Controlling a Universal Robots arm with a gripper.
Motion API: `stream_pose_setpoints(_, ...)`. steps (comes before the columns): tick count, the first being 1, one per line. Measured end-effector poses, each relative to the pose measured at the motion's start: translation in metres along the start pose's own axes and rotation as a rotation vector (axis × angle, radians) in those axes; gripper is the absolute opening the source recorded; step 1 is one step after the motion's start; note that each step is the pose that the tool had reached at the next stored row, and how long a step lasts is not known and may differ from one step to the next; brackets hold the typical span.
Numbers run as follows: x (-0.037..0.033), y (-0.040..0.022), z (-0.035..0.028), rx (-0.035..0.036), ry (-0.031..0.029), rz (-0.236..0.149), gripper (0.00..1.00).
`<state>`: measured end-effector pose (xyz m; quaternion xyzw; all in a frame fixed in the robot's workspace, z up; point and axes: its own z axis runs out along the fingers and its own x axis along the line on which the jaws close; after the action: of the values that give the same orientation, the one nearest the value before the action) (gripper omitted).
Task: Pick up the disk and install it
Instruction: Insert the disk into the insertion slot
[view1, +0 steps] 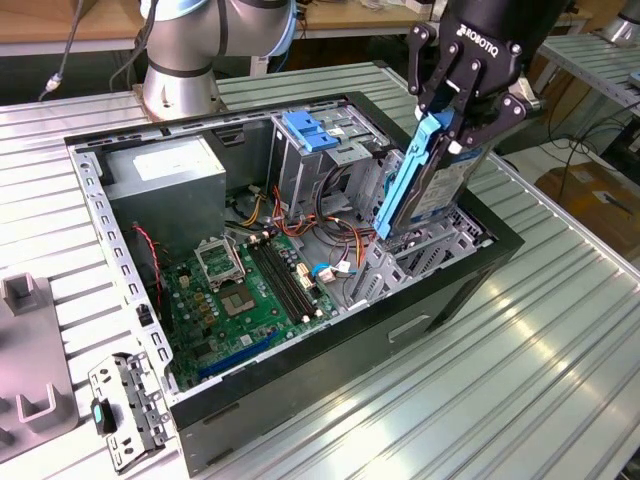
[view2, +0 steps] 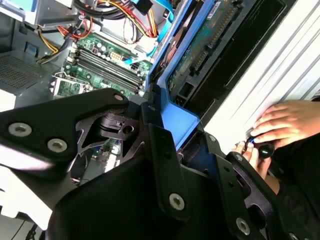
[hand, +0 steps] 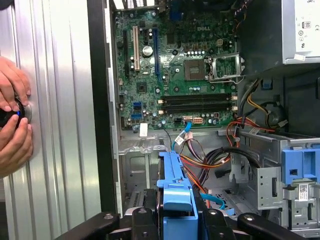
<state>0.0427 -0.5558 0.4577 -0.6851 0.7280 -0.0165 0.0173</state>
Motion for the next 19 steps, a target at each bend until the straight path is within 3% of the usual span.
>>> stream_pose_setpoints(7, 0.0011, -0.0023, 0.0055, 0.0008, 0.0203, -0.001, 0.37)
stream_pose_setpoints(19, 0.0002, -0.002, 0.0114, -0.0001, 0.021, -0.001, 0.37)
